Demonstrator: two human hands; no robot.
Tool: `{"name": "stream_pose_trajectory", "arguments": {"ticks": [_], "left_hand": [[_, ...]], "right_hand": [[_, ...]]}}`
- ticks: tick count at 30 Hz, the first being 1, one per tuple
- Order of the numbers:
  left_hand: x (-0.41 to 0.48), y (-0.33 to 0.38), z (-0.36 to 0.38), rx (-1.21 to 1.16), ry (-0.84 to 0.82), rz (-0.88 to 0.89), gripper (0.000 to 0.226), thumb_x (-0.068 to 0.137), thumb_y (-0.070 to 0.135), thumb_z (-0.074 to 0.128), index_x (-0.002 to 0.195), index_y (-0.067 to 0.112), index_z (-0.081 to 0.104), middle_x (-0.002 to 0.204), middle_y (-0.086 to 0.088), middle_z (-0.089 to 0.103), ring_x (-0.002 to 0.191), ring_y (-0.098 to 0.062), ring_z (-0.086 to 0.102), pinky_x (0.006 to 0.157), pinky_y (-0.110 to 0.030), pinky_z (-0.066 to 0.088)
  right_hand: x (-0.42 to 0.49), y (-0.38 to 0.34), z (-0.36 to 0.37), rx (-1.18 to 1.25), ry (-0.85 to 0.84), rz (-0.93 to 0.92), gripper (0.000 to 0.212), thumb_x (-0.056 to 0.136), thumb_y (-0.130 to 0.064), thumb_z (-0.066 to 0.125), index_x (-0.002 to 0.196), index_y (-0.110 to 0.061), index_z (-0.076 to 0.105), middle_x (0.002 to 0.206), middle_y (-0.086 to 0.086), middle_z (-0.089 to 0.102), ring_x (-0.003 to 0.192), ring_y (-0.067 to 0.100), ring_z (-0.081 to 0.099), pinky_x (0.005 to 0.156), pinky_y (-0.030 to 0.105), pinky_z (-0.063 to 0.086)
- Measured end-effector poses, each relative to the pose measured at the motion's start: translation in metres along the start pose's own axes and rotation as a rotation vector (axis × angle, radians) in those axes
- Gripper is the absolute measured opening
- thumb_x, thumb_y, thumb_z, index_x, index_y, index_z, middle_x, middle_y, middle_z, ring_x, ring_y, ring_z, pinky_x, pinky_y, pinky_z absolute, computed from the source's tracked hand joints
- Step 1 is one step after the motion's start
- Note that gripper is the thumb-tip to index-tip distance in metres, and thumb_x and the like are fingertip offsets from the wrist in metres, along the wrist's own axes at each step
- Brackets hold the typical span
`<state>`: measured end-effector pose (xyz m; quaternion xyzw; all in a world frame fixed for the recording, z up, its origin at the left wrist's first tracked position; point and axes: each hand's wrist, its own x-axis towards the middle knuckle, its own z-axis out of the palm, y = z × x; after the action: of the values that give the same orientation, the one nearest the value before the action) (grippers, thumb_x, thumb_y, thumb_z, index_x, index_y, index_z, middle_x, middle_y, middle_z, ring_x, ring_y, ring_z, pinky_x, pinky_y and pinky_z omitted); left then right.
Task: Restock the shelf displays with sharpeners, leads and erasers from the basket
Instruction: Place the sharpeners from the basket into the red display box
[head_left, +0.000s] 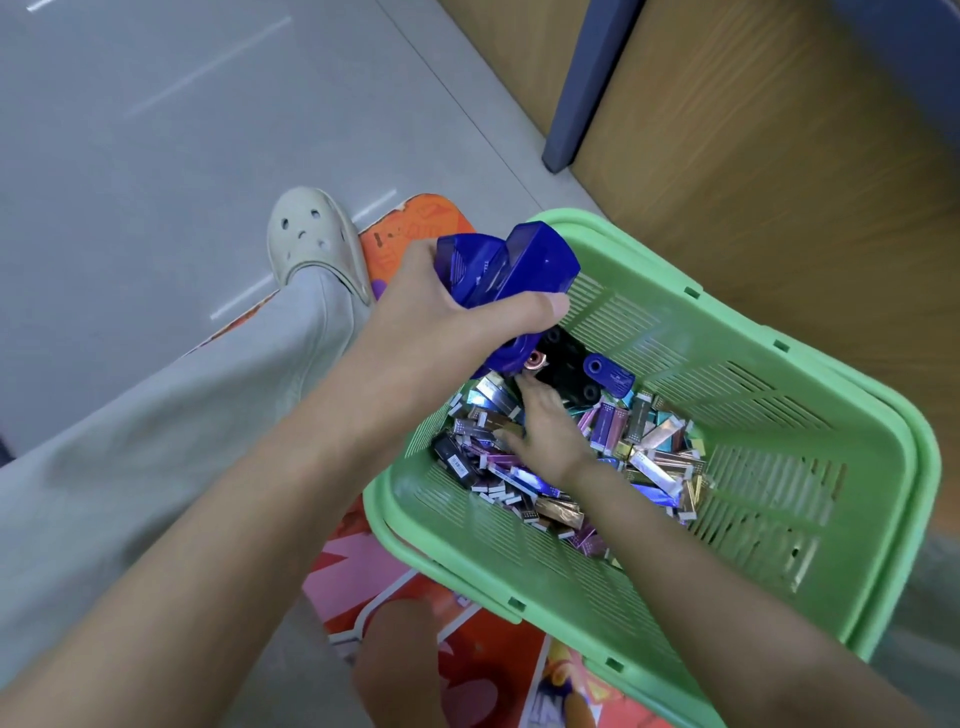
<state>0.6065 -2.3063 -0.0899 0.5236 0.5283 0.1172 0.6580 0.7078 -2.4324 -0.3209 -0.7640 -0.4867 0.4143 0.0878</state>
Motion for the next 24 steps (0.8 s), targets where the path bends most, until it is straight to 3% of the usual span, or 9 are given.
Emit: {"name": "stream_pose_trajectory", "arguments": {"ticks": [4, 9, 14, 19, 24], "left_hand": [[0.001, -0.001, -0.001, 0.006, -0.004, -0.007, 0.055, 0.068, 0.027, 0.079, 0.115, 0.017, 0.052, 0.096, 0.005, 0.063, 0.061, 0.006, 0.060, 0.050, -0.008, 0.043], [0.002, -0.003, 0.000, 0.026, -0.004, -0.011, 0.055, 0.068, 0.028, 0.079, 0.114, 0.016, 0.053, 0.098, 0.003, 0.063, 0.065, 0.004, 0.061, 0.052, -0.009, 0.044], [0.006, -0.003, 0.001, 0.034, -0.009, -0.010, 0.055, 0.067, 0.030, 0.080, 0.114, 0.017, 0.053, 0.098, 0.004, 0.064, 0.069, 0.003, 0.062, 0.054, -0.008, 0.044], [0.006, -0.009, 0.002, 0.053, -0.006, -0.025, 0.055, 0.067, 0.030, 0.080, 0.113, 0.016, 0.053, 0.098, 0.004, 0.063, 0.071, 0.001, 0.062, 0.053, -0.008, 0.044], [0.007, -0.011, 0.002, 0.048, -0.013, -0.027, 0.056, 0.067, 0.029, 0.080, 0.114, 0.015, 0.054, 0.096, 0.003, 0.064, 0.067, 0.003, 0.061, 0.053, -0.008, 0.043]], "right_hand": [[0.017, -0.008, 0.008, -0.048, 0.045, 0.055, 0.095, 0.082, -0.047, 0.068, 0.149, -0.003, 0.016, 0.149, 0.012, 0.024, 0.136, 0.026, 0.022, 0.116, 0.033, 0.019], [0.028, 0.002, 0.007, -0.120, -0.033, 0.126, 0.092, 0.078, -0.046, 0.072, 0.146, -0.005, 0.025, 0.139, 0.013, 0.033, 0.129, 0.027, 0.029, 0.111, 0.035, 0.028], [0.028, 0.012, 0.005, 0.072, 0.000, 0.081, 0.089, 0.074, -0.036, 0.079, 0.144, -0.008, 0.030, 0.143, 0.011, 0.040, 0.133, 0.024, 0.030, 0.110, 0.034, 0.028], [0.038, 0.006, 0.003, -0.115, -0.165, 0.123, 0.096, 0.074, -0.052, 0.074, 0.143, -0.004, 0.027, 0.143, 0.013, 0.038, 0.132, 0.028, 0.032, 0.110, 0.037, 0.030], [0.031, 0.008, 0.015, -0.039, -0.086, 0.123, 0.077, 0.081, -0.040, 0.072, 0.138, -0.004, 0.034, 0.136, 0.014, 0.045, 0.127, 0.029, 0.040, 0.107, 0.035, 0.033]]}}
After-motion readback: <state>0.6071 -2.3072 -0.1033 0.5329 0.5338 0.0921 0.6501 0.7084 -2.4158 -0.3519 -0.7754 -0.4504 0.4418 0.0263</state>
